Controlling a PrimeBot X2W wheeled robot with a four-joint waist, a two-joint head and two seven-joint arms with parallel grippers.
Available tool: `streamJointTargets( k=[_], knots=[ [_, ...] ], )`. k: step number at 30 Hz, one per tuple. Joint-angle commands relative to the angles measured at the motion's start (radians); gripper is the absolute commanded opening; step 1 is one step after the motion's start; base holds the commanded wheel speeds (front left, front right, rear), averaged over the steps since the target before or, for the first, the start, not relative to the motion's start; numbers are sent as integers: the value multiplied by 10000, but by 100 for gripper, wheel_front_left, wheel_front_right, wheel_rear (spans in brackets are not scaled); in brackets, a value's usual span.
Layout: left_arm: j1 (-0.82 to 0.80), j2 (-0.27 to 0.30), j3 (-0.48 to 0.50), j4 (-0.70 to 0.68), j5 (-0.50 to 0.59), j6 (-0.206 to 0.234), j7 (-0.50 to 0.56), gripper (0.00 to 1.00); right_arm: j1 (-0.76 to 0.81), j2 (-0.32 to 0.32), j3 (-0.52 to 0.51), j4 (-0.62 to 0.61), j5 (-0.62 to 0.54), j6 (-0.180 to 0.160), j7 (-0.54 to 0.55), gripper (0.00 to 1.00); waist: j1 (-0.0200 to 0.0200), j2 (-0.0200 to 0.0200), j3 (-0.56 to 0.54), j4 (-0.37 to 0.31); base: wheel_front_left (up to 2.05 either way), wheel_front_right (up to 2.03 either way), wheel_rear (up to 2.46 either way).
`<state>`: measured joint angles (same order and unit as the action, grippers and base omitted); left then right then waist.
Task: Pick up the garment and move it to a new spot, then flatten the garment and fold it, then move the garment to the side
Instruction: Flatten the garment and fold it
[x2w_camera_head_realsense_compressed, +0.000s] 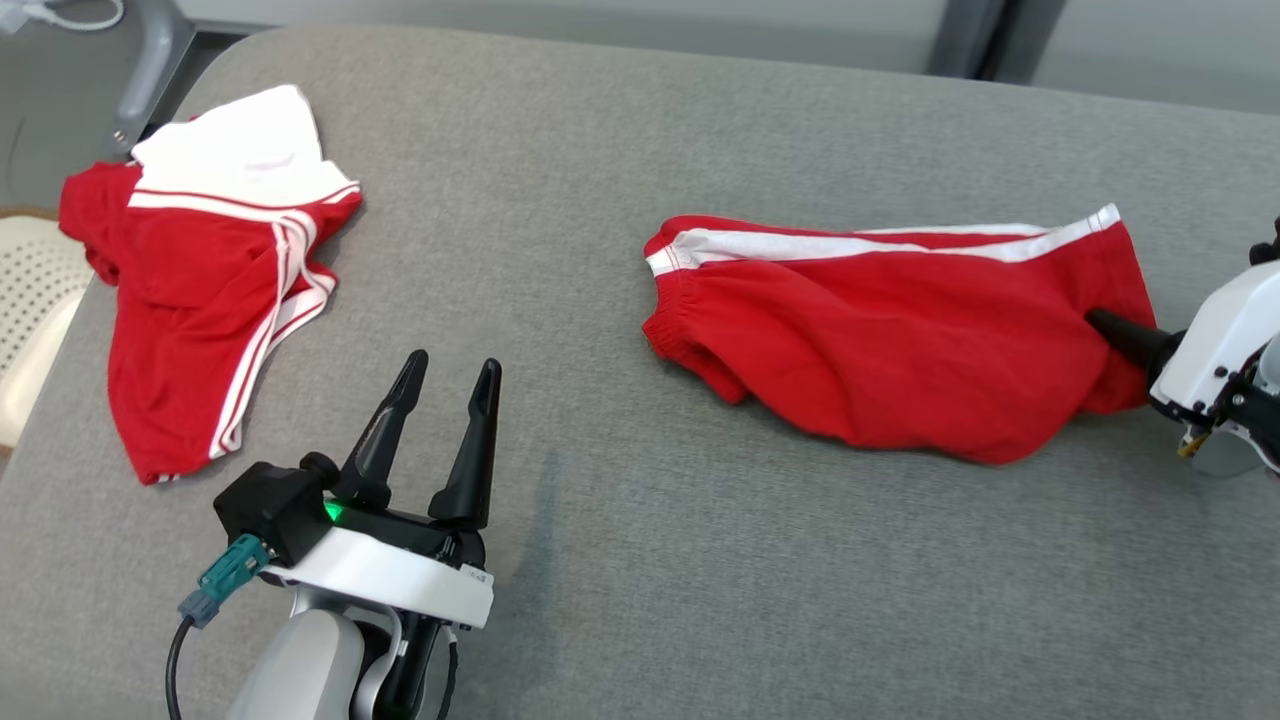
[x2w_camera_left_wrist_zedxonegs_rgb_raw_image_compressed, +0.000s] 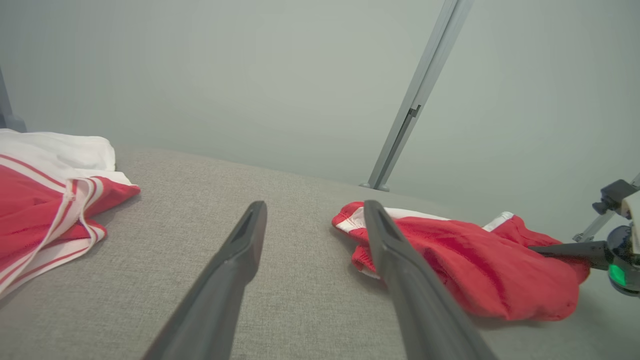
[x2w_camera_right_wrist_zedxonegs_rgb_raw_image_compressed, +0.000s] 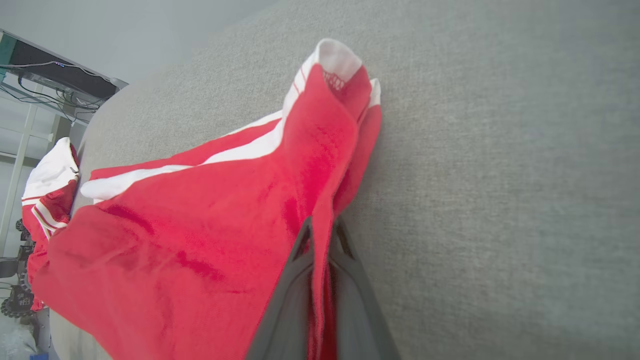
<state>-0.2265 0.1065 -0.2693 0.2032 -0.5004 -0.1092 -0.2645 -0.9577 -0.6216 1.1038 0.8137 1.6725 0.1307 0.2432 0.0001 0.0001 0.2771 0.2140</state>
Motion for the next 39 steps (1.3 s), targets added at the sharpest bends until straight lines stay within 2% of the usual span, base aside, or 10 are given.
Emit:
streamJointTargets(
  k=[1, 10, 20, 24, 30, 39],
  knots=[
    [108, 50, 69, 5, 95, -46, -20, 100, 309, -111, -110, -144, 24, 4, -150, 0, -1, -1, -307, -342, 0, 0, 0],
    [409, 214, 125, -3, 173, -76, -20, 100, 1376, -391, -578, -923, 12, 4, -1123, 0, -1, -1, -731, -1147, 0, 0, 0],
    [536, 271, -12, -4, 164, -47, 14, 100, 1846, -641, -937, -1259, -504, 4, -2371, 0, -1, -1, -883, -1520, 0, 0, 0],
    [506, 237, -85, 48, 120, -42, 16, 100, 1770, -665, -1017, -1575, -922, 4, -3047, 0, -1, -1, -914, -1583, 0, 0, 0],
    [480, 231, -179, 176, 71, -57, 16, 100, 1563, -568, -791, -1965, -1478, 4, -3491, 0, -1, -1, -1016, -1552, 0, 0, 0],
    [441, 153, -277, 308, -37, -67, 10, 100, 803, -53, -220, -2408, -2226, 4, -3548, 0, -1, -1, -1041, -1218, 0, 0, 0]
  ],
)
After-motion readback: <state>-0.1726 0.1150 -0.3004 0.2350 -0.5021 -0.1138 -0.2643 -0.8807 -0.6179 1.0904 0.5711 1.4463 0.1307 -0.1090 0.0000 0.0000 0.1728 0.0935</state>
